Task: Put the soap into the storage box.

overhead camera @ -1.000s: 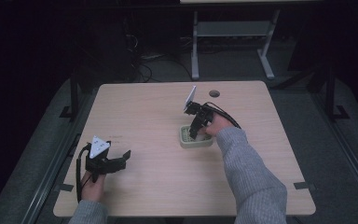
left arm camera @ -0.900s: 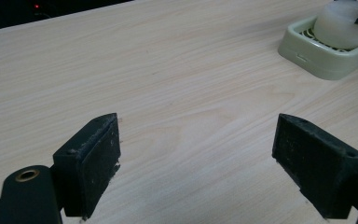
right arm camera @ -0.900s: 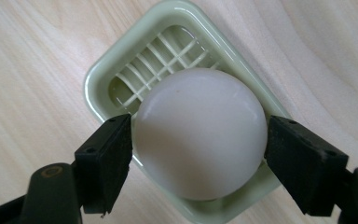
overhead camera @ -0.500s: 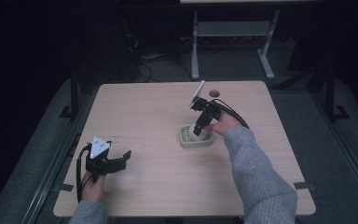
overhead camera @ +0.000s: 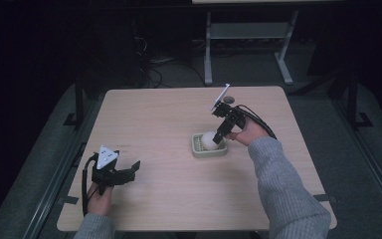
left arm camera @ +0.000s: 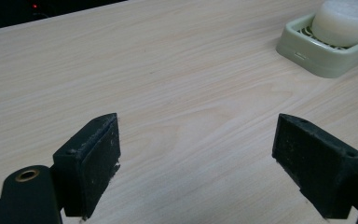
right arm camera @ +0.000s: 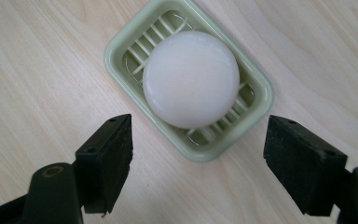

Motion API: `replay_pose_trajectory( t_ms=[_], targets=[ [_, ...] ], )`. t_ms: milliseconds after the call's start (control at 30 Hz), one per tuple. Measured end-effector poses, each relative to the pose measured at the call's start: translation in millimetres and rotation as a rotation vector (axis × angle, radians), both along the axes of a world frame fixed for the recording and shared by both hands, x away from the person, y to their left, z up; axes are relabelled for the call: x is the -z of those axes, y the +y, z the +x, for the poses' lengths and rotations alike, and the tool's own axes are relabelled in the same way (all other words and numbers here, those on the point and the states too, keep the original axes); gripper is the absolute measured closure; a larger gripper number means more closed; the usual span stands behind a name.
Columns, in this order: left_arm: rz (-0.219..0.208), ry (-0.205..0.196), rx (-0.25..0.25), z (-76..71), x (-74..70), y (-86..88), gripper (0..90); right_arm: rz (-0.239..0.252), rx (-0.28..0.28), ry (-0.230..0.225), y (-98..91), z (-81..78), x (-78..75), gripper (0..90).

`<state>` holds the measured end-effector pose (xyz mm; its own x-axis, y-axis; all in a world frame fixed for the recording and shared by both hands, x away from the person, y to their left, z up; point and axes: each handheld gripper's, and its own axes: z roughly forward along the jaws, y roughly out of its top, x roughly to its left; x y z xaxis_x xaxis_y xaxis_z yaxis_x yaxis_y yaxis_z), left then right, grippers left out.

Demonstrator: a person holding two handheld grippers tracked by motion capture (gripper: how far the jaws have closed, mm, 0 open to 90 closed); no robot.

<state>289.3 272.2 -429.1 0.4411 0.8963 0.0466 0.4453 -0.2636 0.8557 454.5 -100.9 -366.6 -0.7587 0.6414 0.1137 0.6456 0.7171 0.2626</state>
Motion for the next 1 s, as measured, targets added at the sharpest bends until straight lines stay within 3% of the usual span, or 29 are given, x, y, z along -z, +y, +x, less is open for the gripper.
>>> replay_pose_trajectory(
  t_ms=[1000],
  targets=[
    [0.003, 0.001, 0.004, -0.1, 0.6, -1.6, 14.9, 0.041, 0.051, -0.018, -50.8, -37.6, -8.6, 23.7]
  ],
)
